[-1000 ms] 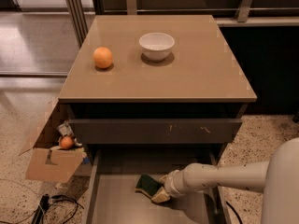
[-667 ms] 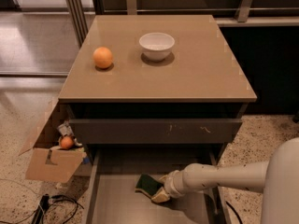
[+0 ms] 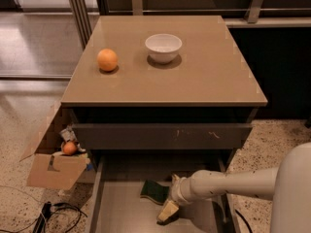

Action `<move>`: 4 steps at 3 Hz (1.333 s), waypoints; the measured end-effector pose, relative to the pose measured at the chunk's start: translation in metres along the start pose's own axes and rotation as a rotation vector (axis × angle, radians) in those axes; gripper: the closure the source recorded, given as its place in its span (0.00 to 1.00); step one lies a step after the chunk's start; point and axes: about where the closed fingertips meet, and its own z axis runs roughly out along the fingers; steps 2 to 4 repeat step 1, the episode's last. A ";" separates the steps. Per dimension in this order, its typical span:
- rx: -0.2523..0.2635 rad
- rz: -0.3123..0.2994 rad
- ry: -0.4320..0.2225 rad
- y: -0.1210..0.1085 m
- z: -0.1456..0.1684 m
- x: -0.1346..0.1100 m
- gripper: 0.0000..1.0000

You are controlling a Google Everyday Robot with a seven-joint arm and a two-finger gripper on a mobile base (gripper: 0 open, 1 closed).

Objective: Place sponge into middle drawer

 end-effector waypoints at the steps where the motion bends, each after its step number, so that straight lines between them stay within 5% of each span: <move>1: 0.000 0.000 0.000 0.000 0.000 0.000 0.00; 4: 0.000 0.000 0.000 0.000 0.000 0.000 0.00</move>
Offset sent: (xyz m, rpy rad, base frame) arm 0.0000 0.0000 0.0000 0.0000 0.0000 0.0000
